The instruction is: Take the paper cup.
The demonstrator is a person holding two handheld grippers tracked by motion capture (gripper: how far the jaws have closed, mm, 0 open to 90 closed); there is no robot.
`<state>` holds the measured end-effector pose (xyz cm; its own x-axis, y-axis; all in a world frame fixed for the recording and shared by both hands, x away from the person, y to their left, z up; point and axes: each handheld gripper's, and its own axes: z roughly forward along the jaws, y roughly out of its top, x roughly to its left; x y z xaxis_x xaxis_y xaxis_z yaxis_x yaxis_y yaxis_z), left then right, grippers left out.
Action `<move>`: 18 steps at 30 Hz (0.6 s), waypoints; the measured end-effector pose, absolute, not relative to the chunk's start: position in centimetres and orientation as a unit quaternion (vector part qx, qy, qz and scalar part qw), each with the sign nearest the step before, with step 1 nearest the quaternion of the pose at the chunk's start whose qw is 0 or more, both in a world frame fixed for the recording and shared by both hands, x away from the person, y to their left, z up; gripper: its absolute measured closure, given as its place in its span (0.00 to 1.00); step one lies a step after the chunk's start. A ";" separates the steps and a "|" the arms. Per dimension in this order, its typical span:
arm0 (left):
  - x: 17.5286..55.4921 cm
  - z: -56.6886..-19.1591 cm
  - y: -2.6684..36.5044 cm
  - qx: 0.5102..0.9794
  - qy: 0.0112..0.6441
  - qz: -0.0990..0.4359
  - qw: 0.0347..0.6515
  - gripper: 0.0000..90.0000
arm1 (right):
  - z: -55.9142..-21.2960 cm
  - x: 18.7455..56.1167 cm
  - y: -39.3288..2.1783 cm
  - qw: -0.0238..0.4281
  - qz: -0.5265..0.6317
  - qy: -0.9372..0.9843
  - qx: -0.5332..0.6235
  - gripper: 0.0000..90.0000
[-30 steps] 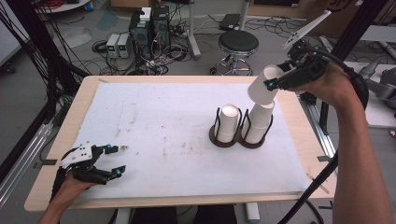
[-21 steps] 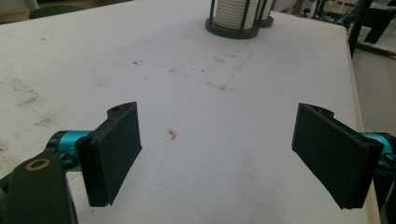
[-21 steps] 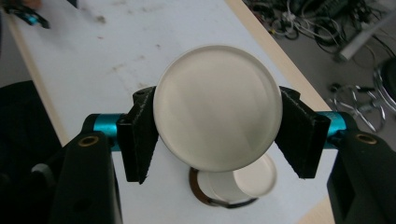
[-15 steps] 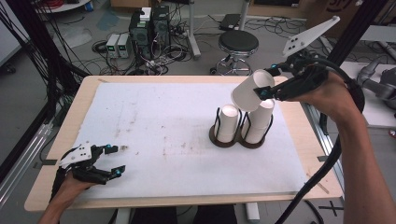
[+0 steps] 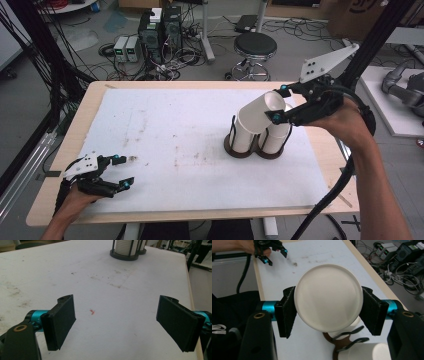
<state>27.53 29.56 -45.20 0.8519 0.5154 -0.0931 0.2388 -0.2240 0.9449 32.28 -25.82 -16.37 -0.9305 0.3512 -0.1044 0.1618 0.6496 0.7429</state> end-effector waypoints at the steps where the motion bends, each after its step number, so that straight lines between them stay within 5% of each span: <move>1: 27.5 -45.2 29.6 0.773 0.244 0.121 0.573 0.17 | -16.6 32.1 -25.7 0.121 0.393 0.901 0.139 0.41; 18: 27.6 -45.2 29.6 0.773 0.246 0.118 0.573 0.17 | -21.0 30.1 -25.0 0.102 0.439 0.885 0.112 0.41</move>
